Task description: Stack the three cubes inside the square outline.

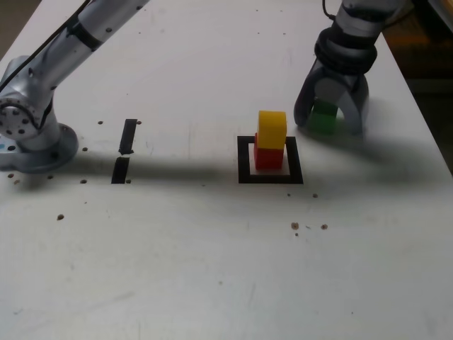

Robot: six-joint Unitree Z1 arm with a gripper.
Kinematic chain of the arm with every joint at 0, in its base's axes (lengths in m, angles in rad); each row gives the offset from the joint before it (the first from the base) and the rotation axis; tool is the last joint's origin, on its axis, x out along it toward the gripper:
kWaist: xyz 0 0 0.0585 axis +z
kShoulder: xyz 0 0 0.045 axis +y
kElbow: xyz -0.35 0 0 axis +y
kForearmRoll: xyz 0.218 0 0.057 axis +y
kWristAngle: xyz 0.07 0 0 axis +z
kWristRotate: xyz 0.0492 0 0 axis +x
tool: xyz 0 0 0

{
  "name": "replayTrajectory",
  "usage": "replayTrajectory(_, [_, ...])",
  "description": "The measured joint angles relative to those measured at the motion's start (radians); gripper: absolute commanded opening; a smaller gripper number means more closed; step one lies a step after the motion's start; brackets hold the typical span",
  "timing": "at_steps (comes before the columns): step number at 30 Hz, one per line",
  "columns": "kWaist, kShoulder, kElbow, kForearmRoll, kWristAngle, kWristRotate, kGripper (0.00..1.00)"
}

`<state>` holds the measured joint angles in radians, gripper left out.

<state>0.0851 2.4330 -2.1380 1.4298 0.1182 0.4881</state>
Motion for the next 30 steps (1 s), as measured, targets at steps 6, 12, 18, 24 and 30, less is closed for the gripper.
replayTrajectory(6, [-0.022, 0.000, -0.006, -0.014, -0.013, -0.007, 0.47])
replayTrajectory(12, [-0.024, 0.000, -0.006, -0.015, -0.018, -0.009, 0.37])
replayTrajectory(18, [-0.024, 0.000, -0.006, -0.015, -0.016, -0.009, 0.33])
replayTrajectory(24, [-0.024, -0.010, -0.007, -0.010, -0.009, -0.009, 0.23])
replayTrajectory(30, [-0.039, -0.068, -0.035, 0.058, -0.006, -0.030, 0.20])
